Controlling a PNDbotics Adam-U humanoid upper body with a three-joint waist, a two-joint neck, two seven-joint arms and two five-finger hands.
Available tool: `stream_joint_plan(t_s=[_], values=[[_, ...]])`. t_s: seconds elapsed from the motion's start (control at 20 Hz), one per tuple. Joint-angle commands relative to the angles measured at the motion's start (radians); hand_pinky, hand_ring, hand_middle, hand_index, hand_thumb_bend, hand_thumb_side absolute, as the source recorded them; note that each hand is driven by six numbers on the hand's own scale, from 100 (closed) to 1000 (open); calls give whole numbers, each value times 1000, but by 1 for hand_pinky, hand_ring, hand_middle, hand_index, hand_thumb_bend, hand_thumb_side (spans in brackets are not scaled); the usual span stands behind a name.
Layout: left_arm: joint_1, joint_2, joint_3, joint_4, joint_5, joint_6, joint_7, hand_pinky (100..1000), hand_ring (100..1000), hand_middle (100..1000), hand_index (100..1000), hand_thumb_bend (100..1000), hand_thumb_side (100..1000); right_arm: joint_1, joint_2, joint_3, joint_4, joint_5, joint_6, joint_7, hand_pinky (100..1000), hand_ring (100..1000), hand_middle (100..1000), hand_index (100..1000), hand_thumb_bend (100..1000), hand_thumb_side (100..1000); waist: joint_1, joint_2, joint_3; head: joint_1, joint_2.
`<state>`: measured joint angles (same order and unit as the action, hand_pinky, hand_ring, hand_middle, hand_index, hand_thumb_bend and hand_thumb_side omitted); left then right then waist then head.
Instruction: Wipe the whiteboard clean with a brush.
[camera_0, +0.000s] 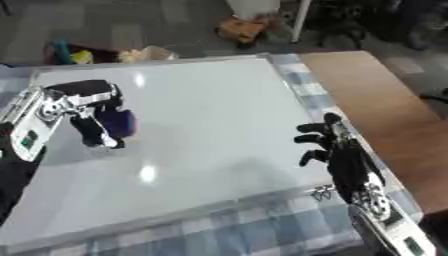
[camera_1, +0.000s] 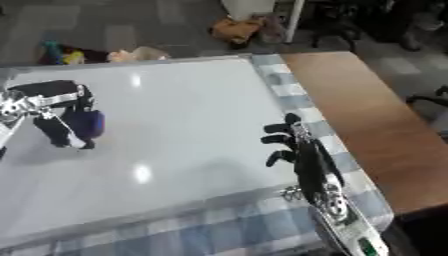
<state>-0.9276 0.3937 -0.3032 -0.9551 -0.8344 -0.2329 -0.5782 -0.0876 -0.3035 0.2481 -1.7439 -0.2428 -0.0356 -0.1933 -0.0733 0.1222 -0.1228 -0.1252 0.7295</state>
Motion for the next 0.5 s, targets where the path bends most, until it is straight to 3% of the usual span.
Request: stream_joint_plan(t_s=[0.05, 0.5], values=[[-36, 21, 29, 27, -48, 4, 45, 457, 470, 410, 100, 540, 100, -5, -12, 0, -10, 5, -2, 6, 380, 685, 694, 657, 100, 1000, 1, -11, -2, 1, -1], [-57, -13, 99, 133, -209, 4, 144, 463, 472, 411, 100, 548, 100, -4, -9, 3, -10, 4, 0, 10, 379, 686, 694, 657, 100, 1000, -5, -9, -8, 3, 0]])
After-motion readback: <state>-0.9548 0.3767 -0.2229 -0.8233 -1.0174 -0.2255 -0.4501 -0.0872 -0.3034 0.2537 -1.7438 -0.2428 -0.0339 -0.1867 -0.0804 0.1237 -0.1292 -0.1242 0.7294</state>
